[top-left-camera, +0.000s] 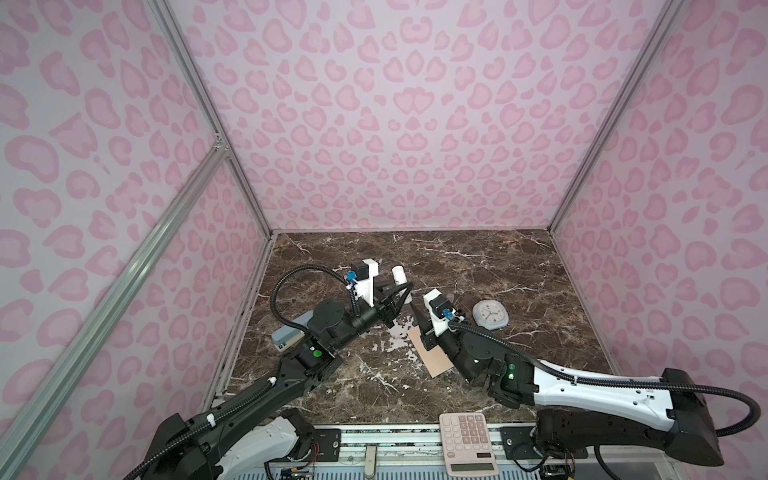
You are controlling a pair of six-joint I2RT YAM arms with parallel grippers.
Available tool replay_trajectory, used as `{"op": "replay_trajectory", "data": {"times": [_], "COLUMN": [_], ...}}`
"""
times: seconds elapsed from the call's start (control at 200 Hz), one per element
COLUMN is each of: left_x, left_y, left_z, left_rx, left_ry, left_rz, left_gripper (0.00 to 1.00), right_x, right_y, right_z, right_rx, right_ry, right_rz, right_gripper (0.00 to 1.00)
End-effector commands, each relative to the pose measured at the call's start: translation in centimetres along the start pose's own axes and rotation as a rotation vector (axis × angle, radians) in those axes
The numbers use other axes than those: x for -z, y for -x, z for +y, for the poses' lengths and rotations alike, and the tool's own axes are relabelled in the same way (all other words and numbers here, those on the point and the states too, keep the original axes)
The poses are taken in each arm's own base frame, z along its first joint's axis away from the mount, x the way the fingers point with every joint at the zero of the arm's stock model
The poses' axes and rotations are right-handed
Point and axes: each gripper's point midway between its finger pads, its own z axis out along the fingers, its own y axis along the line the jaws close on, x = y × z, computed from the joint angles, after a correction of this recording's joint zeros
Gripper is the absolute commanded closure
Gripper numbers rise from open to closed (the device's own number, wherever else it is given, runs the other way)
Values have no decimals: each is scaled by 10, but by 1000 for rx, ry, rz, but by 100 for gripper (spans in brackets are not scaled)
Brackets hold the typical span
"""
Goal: Place the letter into the envelope and seal it
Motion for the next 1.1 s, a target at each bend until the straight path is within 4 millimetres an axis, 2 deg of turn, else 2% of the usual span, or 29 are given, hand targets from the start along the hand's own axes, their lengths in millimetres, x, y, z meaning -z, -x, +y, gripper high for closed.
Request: {"op": "replay_trajectory", "data": {"times": [0.0,0.17,0.45,0.84,1.095], "left_x": [3,6,8,4,2], "left_y": [6,14,12,4,2], "left_z": [-4,-23,-68,-73,-74], "left_rx": [-11,-10,17,66,71], "left_ry": [-37,-157,-449,-524,-533], "left_rz": [-7,5,87,109,119], "left_gripper": [96,96,96,96,96], "right_x": [9,18,25,28,27], "right_y": [-2,-1,6,19,22], "right_z": [22,22,22,28,27], "right_rx": [-45,-124,-287,-280,-270], "right_ry": [207,368,558,614,608], "right_rz": [-15,-32,-70,-109,-112], "right_gripper": [57,57,57,58,63]}}
